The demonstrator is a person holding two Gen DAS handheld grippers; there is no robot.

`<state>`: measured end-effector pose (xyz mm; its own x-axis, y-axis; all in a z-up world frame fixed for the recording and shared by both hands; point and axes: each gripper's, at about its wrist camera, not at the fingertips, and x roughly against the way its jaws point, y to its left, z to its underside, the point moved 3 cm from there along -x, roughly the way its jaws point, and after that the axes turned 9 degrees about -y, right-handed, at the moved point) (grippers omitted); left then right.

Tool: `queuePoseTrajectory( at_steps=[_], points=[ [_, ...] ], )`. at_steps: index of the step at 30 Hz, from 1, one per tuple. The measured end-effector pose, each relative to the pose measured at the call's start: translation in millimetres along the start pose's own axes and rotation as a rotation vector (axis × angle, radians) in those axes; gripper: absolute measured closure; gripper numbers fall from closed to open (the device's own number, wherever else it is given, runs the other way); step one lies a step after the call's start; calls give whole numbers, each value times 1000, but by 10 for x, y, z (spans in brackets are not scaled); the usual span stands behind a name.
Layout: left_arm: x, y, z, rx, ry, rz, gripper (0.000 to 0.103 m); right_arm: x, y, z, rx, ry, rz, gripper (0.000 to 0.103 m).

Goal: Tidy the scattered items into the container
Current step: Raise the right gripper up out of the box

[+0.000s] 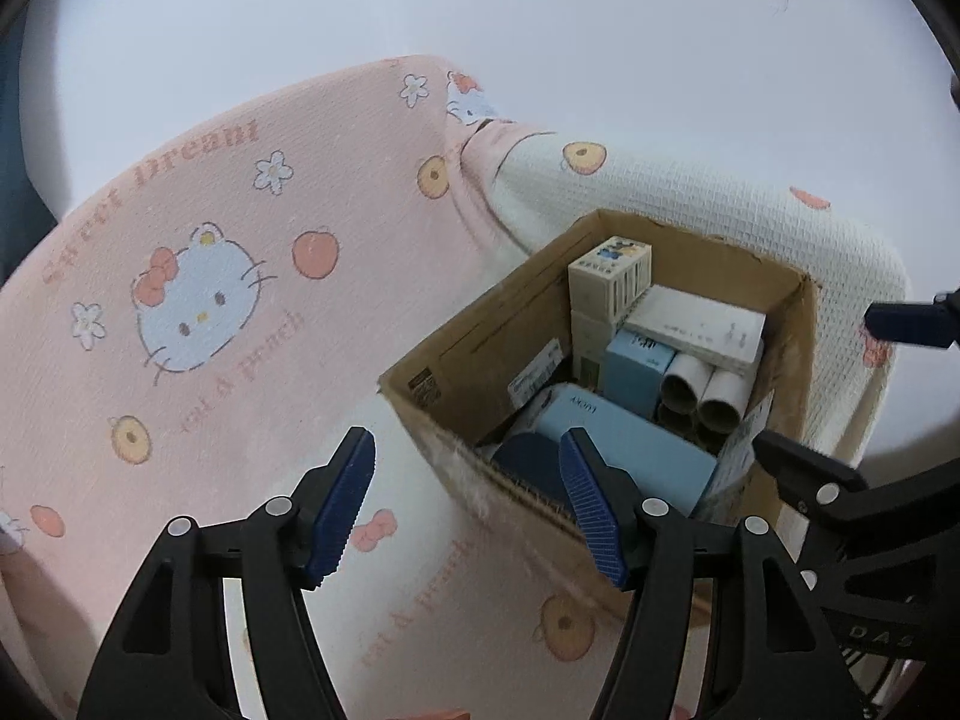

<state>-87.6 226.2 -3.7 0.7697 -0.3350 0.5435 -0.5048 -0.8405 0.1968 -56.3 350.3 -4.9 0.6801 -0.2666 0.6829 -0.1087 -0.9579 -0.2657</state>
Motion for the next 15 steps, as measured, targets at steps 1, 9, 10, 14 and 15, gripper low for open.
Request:
queuePoseTrajectory(
  at_steps=[1,9,10,14,15],
  points=[
    [36,1,17,-7,2,-14,35,9,7,4,4,0,-1,14],
    [217,-29,16,-45,-18,-77,35,129,28,-1,23,-17,36,14],
    [224,-23,15,-37,-12,-73,35,133,30,-4,23,-17,36,14],
    [247,18,18,-2,3,-48,35,161,39,0,18,-16,25,14],
    [259,26,20,2,1,-47,35,162,38,-1,19,-17,24,14]
  ],
)
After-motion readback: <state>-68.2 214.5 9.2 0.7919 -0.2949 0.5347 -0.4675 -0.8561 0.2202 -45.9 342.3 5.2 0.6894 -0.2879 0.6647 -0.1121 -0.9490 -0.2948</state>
